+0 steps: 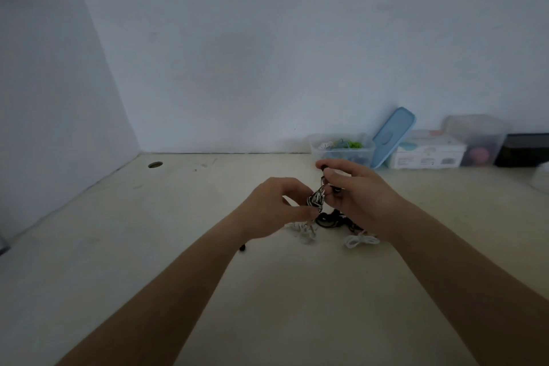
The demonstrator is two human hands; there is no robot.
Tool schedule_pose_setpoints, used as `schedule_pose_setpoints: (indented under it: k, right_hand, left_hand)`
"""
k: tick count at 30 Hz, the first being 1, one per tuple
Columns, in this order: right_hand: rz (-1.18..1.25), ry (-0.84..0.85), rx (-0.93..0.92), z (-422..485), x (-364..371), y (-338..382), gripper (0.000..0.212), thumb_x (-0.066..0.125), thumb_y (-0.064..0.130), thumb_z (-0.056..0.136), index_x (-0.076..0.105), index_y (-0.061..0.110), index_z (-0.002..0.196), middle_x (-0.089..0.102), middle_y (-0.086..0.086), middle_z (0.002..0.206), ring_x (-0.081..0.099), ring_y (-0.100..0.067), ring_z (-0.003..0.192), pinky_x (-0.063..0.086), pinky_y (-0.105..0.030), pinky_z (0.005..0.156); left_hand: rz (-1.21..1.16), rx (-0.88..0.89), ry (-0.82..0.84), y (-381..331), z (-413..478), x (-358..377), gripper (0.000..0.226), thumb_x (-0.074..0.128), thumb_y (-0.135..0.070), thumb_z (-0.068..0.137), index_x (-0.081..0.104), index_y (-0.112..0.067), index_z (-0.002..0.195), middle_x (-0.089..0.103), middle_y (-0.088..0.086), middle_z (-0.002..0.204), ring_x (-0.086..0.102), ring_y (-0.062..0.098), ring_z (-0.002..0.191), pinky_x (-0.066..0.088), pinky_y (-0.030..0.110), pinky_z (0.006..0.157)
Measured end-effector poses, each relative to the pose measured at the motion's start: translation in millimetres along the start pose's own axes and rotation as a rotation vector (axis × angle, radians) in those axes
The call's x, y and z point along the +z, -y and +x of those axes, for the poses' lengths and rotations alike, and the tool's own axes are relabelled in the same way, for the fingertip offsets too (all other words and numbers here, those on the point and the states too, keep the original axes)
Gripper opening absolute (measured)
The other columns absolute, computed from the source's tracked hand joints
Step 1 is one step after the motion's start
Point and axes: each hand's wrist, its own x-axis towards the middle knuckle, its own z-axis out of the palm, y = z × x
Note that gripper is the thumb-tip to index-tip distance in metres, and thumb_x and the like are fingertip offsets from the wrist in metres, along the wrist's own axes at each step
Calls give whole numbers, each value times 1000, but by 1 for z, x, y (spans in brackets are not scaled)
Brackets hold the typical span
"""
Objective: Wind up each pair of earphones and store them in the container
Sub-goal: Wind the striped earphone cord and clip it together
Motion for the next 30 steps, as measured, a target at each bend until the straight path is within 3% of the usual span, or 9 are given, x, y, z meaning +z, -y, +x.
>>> schedule_pose_setpoints:
  k: [5, 10, 16, 19, 23, 27, 30]
  right_hand:
    - [18, -71, 14, 13, -19, 22, 16, 62, 3, 93, 67, 3, 108, 62, -6, 76, 60, -14, 66, 55, -23, 65]
    - [-38, -142, -9, 43, -39, 48, 10, 66, 4, 90, 70, 3, 99, 64, -8, 74, 63, -14, 64, 59, -24, 66]
    - [-137, -263, -105, 108, -67, 65, 14, 70, 4, 89, 69, -2, 102, 65, -11, 76, 64, -13, 61, 58, -21, 61]
    - [-295, -334, -146, 146, -83, 68, 19, 75, 6, 86, 69, -2, 103, 69, -13, 77, 65, -15, 60, 59, -23, 61]
    - [-583, -339, -168, 185, -101, 70, 20, 75, 2, 85, 68, -2, 103, 70, -19, 82, 66, -23, 65, 63, -34, 67]
    - [-908, -305, -125, 211, -116, 67, 21, 76, 7, 84, 71, 8, 104, 71, -13, 87, 68, -19, 67, 57, -25, 60]
    - [-1137, -283, -108, 218, -126, 60, 20, 75, 16, 86, 72, 17, 105, 71, -6, 96, 65, -16, 78, 51, -22, 69]
  left_hand:
    - [37, -8, -43, -14, 32, 3, 16, 80, -28, 80, 75, -21, 94, 74, -9, 87, 63, -6, 66, 40, 7, 56]
    - [-29, -33, -131, -16, 86, 4, 15, 83, -24, 75, 76, -25, 88, 75, -7, 83, 72, 9, 77, 56, 30, 79]
    - [73, -12, -218, -1, 172, 7, 19, 82, -22, 75, 77, -24, 93, 74, -10, 86, 67, 3, 79, 48, 20, 74]
    - [146, 4, -244, 10, 212, 7, 21, 81, -19, 77, 75, -22, 97, 72, -10, 92, 63, 2, 76, 47, 21, 74]
    - [368, 65, -244, 25, 250, 11, 20, 79, -18, 80, 72, -21, 98, 66, -1, 98, 62, 16, 84, 52, 35, 81]
    - [486, 54, -198, 38, 269, 19, 32, 76, -21, 85, 62, -24, 114, 63, -4, 103, 58, 16, 86, 52, 35, 78]
    - [488, 38, -147, 47, 274, 24, 27, 77, -21, 84, 62, -23, 107, 65, -4, 102, 59, 17, 85, 53, 38, 77]
